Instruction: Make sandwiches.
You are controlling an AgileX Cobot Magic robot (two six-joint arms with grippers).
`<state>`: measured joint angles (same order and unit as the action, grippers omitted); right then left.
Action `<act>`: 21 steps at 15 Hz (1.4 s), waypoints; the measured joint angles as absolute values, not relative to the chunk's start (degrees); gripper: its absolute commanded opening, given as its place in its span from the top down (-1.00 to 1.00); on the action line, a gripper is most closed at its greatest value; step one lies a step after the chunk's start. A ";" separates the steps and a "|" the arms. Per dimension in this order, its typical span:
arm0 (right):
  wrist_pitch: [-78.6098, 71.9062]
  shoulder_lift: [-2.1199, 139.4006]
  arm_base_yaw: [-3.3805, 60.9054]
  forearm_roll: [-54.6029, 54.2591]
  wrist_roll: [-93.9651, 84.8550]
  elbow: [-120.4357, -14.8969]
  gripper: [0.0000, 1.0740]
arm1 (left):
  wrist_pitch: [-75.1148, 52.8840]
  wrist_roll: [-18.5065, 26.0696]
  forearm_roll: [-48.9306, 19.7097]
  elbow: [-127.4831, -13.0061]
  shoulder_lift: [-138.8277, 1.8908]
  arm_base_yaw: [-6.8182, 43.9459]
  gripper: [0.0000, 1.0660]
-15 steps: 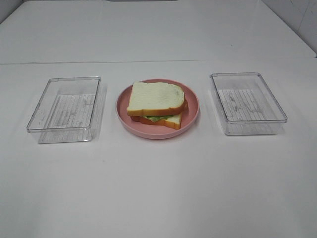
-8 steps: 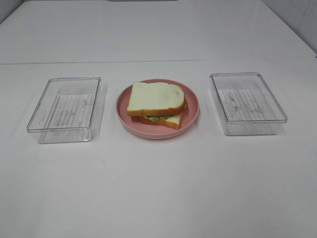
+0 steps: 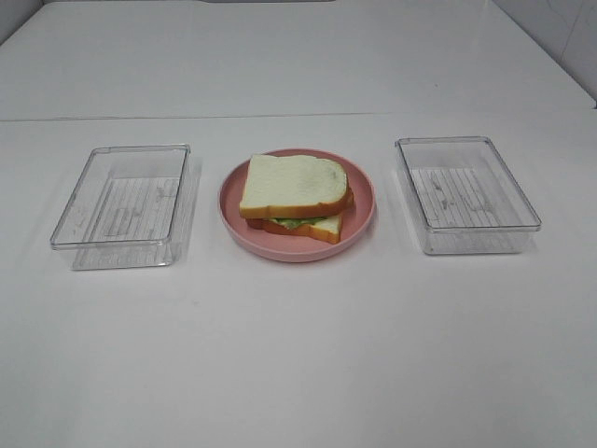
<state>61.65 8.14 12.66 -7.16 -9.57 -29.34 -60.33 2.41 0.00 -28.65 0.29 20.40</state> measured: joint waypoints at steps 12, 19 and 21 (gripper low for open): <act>61.65 8.14 12.66 -7.73 -9.51 -29.34 -0.43 | -60.33 2.41 0.00 -28.65 0.29 12.95 -0.68; 61.36 5.84 1.55 -8.25 -9.51 -29.34 -0.43 | -60.33 2.41 0.00 -28.65 0.29 -1.32 -0.68; 61.36 2.52 0.46 -8.31 -9.51 -29.34 -0.43 | -60.33 2.41 0.00 -28.65 0.29 -1.32 -0.68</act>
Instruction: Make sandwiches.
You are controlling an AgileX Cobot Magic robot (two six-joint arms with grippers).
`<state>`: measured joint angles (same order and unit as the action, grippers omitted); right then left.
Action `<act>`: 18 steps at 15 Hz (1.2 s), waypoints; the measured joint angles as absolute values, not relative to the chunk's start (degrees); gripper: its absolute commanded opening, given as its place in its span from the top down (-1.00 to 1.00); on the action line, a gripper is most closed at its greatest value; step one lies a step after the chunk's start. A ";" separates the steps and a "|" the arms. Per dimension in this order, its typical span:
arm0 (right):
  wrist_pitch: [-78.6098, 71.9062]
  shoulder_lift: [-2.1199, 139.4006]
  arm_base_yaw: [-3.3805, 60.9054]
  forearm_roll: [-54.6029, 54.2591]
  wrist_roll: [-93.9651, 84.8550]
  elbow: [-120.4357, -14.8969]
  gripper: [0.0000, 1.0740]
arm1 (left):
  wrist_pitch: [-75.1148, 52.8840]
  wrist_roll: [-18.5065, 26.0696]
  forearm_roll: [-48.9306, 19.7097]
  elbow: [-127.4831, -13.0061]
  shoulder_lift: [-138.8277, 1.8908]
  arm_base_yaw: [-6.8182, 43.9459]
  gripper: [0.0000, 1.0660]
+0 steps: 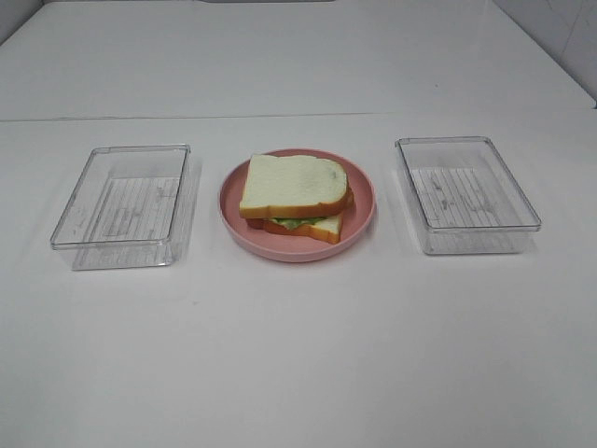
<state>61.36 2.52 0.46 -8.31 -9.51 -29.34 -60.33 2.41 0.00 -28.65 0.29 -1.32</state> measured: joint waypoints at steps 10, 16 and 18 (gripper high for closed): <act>61.42 -0.17 0.46 -8.48 -9.51 -29.05 -0.43 | -60.33 2.41 0.00 -28.65 0.29 -1.32 -0.68; 61.42 -0.17 0.46 -8.48 -9.51 -29.05 -0.43 | -60.33 2.41 0.00 -28.65 0.29 0.80 -0.68; 61.42 -0.17 0.46 -8.48 -9.51 -29.05 -0.43 | -60.33 2.41 0.00 -28.65 0.29 0.80 -0.68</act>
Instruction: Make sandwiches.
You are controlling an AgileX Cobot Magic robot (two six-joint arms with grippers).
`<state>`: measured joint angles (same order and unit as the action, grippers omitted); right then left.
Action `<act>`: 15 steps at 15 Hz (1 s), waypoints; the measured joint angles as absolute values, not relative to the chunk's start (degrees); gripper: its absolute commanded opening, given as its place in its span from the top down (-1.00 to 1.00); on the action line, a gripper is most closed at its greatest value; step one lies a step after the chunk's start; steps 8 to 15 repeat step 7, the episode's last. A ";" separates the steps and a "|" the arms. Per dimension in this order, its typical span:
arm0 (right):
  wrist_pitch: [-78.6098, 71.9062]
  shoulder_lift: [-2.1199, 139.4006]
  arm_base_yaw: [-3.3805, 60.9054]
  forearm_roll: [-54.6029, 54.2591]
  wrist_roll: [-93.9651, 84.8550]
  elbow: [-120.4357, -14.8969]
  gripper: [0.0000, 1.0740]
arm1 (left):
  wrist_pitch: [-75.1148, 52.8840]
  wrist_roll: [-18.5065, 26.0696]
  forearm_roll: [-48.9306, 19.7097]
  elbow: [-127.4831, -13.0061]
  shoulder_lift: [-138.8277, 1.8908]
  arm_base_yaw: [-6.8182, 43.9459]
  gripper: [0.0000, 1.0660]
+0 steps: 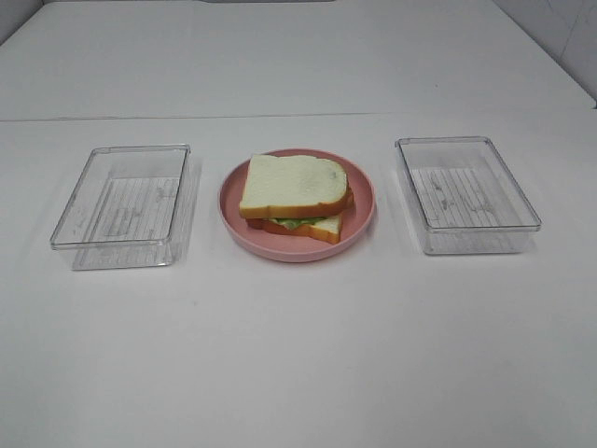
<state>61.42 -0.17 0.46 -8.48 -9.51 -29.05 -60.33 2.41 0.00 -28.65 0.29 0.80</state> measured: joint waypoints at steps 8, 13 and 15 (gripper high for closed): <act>61.42 -0.17 0.46 -8.48 -9.51 -29.05 -0.43 | -60.33 2.41 0.00 -28.65 0.29 0.80 -0.68; 61.42 -0.17 0.46 -8.48 -9.51 -29.05 -0.43 | -60.33 2.41 0.00 -28.65 0.29 0.80 -0.68; 61.42 -0.17 0.46 -8.48 -9.51 -29.05 -0.43 | -60.33 2.41 0.00 -28.65 0.29 0.80 -0.68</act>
